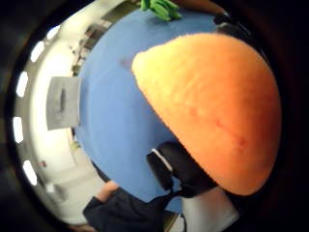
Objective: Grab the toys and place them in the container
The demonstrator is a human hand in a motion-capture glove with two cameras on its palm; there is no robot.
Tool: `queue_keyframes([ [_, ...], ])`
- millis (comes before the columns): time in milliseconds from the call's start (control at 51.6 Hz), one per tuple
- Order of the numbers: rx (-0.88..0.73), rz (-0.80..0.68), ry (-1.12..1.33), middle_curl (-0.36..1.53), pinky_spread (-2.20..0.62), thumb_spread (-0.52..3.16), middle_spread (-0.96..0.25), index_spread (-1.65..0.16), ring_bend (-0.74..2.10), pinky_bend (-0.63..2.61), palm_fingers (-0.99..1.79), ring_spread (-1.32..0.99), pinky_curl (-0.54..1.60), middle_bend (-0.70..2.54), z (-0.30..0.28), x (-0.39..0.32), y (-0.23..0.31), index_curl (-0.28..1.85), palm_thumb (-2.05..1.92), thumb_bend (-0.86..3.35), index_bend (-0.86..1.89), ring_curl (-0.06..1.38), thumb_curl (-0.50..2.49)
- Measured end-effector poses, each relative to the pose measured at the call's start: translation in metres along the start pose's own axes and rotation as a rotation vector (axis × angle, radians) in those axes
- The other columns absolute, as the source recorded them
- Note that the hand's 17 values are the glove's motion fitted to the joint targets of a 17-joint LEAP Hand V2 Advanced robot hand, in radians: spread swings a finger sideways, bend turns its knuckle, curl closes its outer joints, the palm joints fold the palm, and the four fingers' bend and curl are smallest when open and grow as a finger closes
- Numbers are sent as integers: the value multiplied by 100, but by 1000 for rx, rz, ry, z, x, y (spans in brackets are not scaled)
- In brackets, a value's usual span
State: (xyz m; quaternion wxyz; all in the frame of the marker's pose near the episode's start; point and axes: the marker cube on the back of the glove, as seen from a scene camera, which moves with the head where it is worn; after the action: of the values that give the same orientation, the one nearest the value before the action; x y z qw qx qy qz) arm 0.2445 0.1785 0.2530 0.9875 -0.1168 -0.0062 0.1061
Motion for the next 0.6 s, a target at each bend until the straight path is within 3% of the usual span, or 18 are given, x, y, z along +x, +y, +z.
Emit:
queue_keyframes([
  [310, 148, -43, -63, 35, -33, 140, -19, -30, 49, 66, 73, -49, 38, 18, -11, 0, 5, 42, 35, 19, 27, 30, 27],
  [465, 205, -57, -67, 35, -37, 138, -20, -32, 53, 66, 97, -50, 38, 20, -21, 1, 6, 50, 46, 23, 39, 32, 35],
  [485, 207, -56, -68, 34, -36, 141, -20, -32, 54, 64, 85, -49, 37, 16, -22, 1, 6, 48, 46, 23, 35, 31, 35],
  [601, 176, -49, -54, 41, -41, 130, -26, -32, 67, 64, 126, -48, 37, 38, -35, 4, 0, 51, 49, 20, 29, 36, 41],
])
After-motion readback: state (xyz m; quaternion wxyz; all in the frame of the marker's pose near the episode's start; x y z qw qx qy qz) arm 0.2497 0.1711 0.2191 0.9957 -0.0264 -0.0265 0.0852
